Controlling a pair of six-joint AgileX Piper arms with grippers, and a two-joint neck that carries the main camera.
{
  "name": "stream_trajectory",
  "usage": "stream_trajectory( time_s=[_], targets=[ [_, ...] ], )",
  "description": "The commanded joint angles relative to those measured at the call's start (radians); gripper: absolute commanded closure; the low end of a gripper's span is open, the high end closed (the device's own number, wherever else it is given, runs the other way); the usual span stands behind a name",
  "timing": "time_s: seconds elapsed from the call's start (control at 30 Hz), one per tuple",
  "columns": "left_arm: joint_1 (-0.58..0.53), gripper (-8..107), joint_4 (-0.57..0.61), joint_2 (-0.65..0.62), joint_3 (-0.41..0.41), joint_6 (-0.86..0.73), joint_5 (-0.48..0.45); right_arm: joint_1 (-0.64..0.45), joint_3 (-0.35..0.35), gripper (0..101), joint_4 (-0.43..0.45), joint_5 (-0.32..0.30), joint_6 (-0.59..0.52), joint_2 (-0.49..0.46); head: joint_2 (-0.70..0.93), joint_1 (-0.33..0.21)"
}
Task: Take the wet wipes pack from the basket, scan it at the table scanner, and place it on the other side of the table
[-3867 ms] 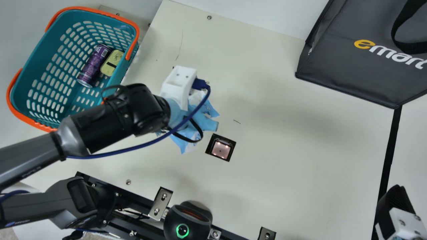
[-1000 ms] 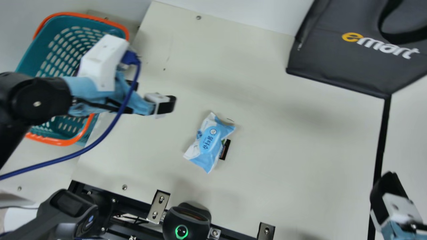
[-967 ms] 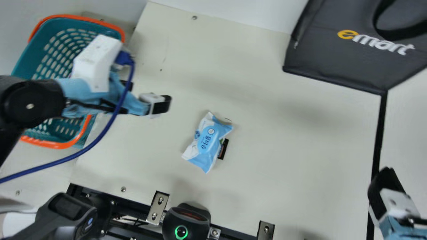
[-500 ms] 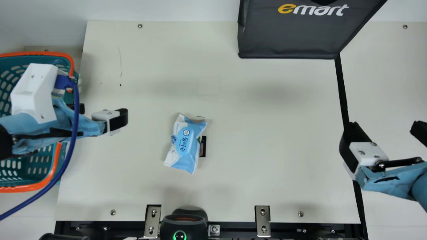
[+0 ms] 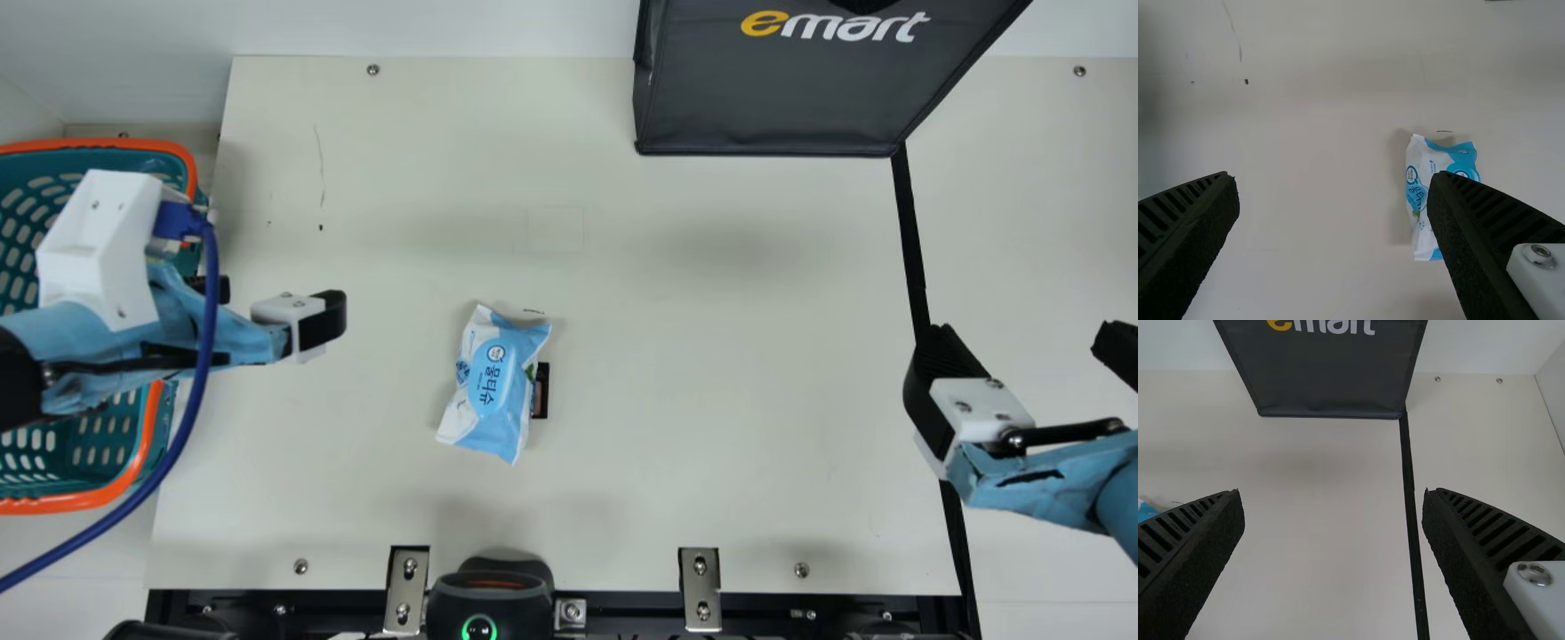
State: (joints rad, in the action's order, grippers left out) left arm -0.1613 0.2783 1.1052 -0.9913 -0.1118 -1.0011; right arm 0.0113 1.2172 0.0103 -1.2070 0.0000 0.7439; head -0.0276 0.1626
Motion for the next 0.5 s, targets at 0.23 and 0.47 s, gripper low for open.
stream_trajectory(
  time_s=[0.23, 0.47],
  targets=[
    [-0.211, 9, -0.122, 0.038, -0.004, 0.223, 0.043, 0.000, 0.000, 6, 0.000, 0.000, 0.000, 0.000, 0.000, -0.024],
    [-0.365, 9, -0.242, 0.093, -0.034, 0.406, 0.054, 0.000, 0.000, 6, 0.000, 0.000, 0.000, 0.000, 0.000, -0.024]
  ],
)
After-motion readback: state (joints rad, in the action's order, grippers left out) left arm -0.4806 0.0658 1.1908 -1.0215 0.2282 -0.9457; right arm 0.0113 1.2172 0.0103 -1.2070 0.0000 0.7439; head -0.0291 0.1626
